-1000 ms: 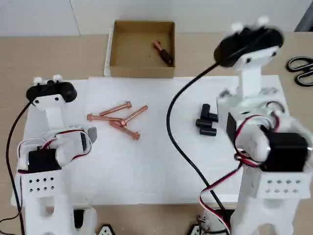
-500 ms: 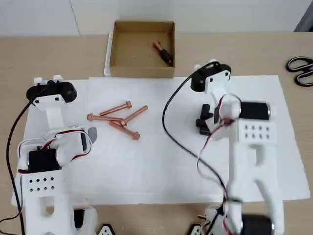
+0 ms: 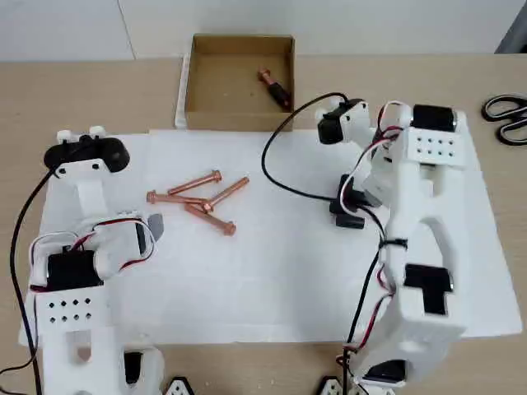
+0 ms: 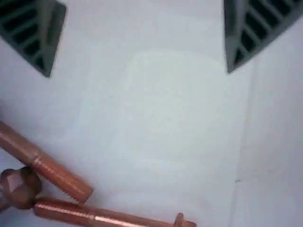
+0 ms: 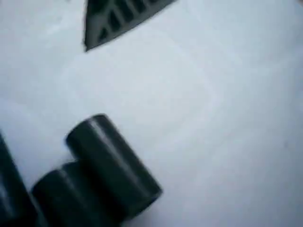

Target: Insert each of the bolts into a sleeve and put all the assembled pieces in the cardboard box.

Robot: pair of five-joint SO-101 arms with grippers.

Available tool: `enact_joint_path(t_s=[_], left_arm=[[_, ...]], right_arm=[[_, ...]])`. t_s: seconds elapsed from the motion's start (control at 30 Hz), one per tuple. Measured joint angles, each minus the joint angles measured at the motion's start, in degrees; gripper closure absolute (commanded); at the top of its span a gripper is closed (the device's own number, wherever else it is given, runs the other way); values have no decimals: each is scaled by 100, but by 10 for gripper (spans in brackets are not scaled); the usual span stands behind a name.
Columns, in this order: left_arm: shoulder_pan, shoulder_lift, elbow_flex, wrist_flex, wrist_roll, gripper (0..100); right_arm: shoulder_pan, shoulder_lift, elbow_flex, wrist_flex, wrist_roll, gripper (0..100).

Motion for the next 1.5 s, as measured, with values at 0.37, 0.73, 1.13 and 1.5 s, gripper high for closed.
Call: enact_joint_path(t_s=[0.37, 0.73, 1.13, 1.5], left_arm=[[0, 0, 0, 0, 0, 774], [0, 0, 0, 0, 0, 774], [0, 0, 0, 0, 0, 774], [0, 0, 0, 0, 0, 774]], right_arm=[[-193, 563, -308, 53, 431, 869], [-413, 589, -308, 18, 809, 805], [-413, 1134, -308, -334, 809, 805], [-387, 1582, -413, -554, 809, 819]])
